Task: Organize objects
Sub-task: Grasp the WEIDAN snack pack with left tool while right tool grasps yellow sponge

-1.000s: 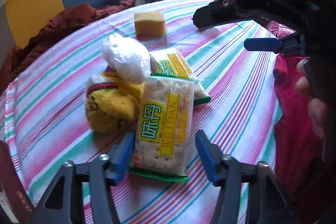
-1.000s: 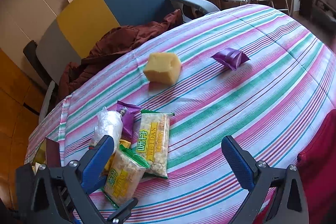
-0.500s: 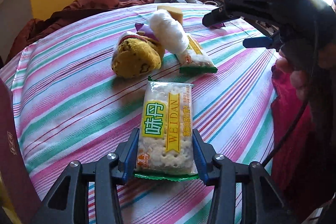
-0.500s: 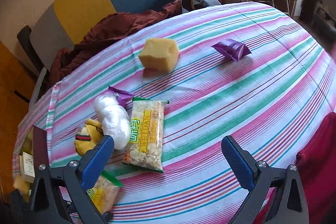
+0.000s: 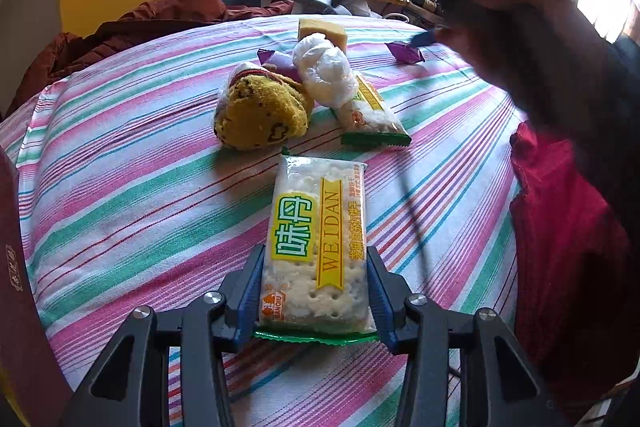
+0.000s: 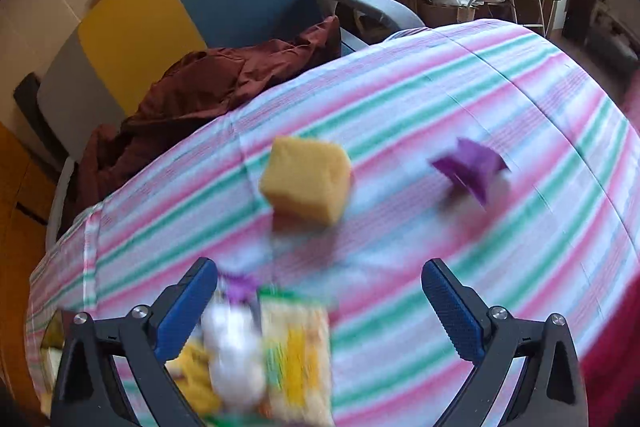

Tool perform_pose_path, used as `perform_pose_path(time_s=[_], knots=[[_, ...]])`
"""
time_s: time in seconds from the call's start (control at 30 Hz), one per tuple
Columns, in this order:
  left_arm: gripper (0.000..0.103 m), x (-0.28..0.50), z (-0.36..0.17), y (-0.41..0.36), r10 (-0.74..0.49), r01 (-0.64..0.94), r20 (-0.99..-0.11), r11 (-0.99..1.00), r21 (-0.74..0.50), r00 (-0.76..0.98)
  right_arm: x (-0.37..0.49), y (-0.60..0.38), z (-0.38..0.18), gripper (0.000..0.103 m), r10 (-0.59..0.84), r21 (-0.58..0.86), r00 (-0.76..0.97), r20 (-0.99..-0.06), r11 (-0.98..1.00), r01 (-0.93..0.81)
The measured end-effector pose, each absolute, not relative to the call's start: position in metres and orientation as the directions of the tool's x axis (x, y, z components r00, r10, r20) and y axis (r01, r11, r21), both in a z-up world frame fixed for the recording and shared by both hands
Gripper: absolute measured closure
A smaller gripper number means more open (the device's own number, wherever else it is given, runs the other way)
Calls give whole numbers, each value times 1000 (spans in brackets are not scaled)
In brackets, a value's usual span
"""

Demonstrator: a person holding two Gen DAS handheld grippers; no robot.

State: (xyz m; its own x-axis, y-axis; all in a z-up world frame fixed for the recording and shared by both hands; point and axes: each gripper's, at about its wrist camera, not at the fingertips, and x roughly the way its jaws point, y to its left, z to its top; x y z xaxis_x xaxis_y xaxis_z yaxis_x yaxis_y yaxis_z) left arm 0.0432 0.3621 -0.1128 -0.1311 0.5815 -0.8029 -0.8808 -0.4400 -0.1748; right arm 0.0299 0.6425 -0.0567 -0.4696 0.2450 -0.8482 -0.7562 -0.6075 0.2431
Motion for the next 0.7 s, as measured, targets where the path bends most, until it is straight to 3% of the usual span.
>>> perform_pose_path(time_s=[0.27,0.3,0.33,0.53,0.7], knots=[[56,38,-115,361,603,-878,-789,-435,-202,-117,-33,681,-87,1,248,167,-373,-894,-588,-792],[56,38,-115,362,604,-878,-788,-435,-200,-119,-39,683,-91,14,243,149,-356,-902,-599,-787],[56,39,-116,362,605,-880,-787,-433,-195,-123,-44,683,-94,44,242,121,-333,-911,-616,-778],[56,40,-117,363,608,-887,-782,-427,-175,-138,-23,650,-64,45,263,108,-403,-876,-710,-696],[56,34,-113,357,621,-865,-776,-444,-234,-108,22,604,-18,45,282,134,-526,-802,-774,-619]])
